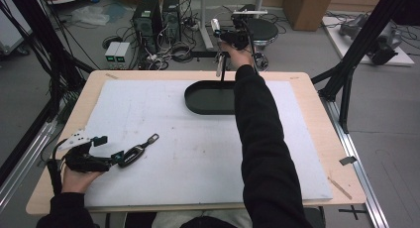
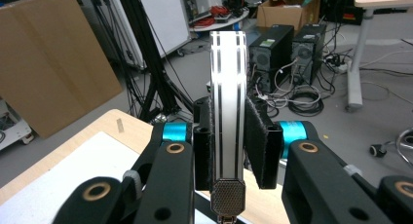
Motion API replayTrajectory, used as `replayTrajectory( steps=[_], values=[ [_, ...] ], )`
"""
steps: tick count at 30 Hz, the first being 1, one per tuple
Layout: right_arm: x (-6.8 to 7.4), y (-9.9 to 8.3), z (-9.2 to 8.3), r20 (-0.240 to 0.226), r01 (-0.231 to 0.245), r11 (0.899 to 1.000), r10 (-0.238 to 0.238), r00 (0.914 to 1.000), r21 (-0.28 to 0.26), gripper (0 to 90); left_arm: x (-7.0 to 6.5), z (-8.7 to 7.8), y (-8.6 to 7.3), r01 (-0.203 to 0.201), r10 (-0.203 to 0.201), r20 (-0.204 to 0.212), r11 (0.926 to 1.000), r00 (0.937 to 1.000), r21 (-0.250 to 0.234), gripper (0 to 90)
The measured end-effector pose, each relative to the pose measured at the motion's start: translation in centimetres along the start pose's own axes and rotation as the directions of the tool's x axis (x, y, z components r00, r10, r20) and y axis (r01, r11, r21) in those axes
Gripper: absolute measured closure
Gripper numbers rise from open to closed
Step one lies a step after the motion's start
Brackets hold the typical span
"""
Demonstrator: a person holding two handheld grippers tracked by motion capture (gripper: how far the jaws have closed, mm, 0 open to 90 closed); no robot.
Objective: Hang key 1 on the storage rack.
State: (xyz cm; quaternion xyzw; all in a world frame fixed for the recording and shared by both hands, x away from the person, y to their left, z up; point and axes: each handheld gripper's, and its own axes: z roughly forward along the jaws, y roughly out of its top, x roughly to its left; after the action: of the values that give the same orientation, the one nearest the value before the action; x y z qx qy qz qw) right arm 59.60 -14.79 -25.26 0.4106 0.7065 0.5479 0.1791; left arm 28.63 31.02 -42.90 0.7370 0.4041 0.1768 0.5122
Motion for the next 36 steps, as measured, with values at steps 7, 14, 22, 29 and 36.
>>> replayTrajectory(
  steps=[7,14,22,29,36],
  values=[
    [0.0,-0.3,-0.2,-0.043,0.049,0.997,-0.046,0.998,0.062,61.0,-0.1,0.0,0.0,-0.001,0.001,0.002,1.0,1.0,0.001,5.1],
    [1.4,-1.0,-1.2,-0.095,0.101,0.98,-0.085,0.9918,0.171,26.0,-0.3,-0.1,-0.1,-0.011,0.011,0.002,0.9998,0.9999,0.015,5.0],
    [2.4,-2.6,-2.6,-0.09,0.177,0.949,-0.159,0.9832,0.262,0.8,-0.4,-0.1,-0.1,-0.016,0.016,0.0,0.9997,0.9999,0.017,5.0],
    [2.7,-4.7,-4.2,-0.112,0.213,0.942,-0.189,0.9755,0.26,0.8,-0.4,0.0,0.0,-0.014,0.014,-0.002,0.9998,0.9999,0.017,5.0],
    [2.4,-6.1,-5.8,-0.124,0.184,0.953,-0.158,0.9796,0.24,0.8,-0.4,-0.1,0.0,-0.016,0.016,-0.007,0.9997,0.9998,0.021,5.0]
  ],
)
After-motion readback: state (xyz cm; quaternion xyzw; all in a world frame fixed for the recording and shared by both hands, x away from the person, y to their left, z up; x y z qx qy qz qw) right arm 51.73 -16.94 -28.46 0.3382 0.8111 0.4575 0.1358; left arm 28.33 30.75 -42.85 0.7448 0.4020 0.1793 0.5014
